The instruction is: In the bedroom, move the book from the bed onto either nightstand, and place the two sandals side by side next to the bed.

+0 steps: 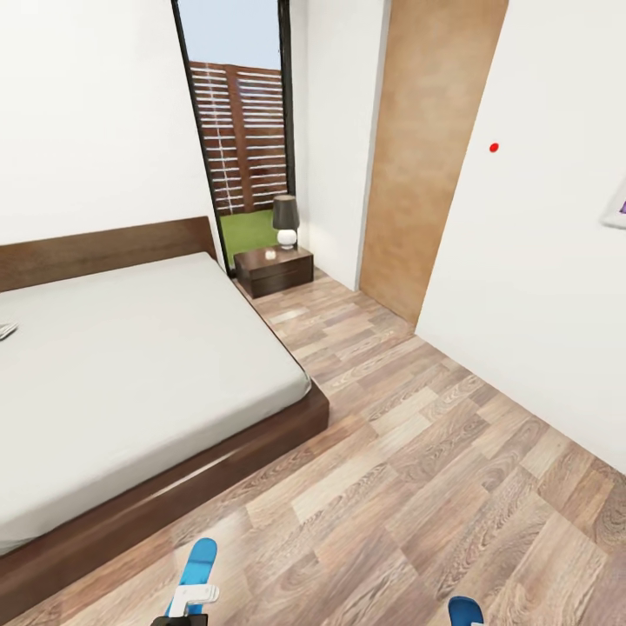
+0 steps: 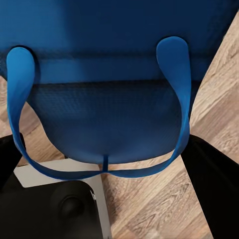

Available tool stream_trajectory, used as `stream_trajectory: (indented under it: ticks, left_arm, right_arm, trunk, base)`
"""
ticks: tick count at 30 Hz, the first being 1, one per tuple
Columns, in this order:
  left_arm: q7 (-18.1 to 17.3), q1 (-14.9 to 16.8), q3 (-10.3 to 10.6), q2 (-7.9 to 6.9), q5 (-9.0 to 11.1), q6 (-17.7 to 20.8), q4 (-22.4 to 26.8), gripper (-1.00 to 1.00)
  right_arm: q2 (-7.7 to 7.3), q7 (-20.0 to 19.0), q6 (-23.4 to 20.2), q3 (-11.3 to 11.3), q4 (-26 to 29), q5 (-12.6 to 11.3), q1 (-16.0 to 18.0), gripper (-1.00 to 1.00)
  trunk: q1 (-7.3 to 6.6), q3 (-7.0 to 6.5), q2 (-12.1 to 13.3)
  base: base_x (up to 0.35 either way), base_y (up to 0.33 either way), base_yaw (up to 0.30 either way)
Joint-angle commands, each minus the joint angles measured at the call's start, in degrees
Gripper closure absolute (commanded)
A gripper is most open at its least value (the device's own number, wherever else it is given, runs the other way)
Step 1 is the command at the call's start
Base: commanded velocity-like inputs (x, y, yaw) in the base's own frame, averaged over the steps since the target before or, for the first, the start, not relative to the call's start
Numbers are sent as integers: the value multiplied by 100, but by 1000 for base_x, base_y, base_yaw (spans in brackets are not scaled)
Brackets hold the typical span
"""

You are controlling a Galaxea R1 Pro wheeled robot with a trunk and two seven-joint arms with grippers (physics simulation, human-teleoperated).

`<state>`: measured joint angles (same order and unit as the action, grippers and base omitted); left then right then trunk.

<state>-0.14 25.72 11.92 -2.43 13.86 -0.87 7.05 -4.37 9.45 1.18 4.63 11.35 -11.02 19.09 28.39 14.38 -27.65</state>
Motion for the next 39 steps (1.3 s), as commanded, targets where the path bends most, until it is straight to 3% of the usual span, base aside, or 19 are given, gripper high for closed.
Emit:
stream_trajectory:
  ticks: [1,39]
  left_arm:
    - [-7,3,47,-3,47,-9,-2,100]
    - [-4,3,47,-3,47,-18,-2,100]
  right_arm:
    - [-2,22,14,46,-2,-67,5,100]
    - [13,22,155,53,-19,-67,5,100]
  trunk:
    - [2,0,-8]
    - [2,-339,-8]
  base:
    - [0,0,-112]
    - [0,0,-90]
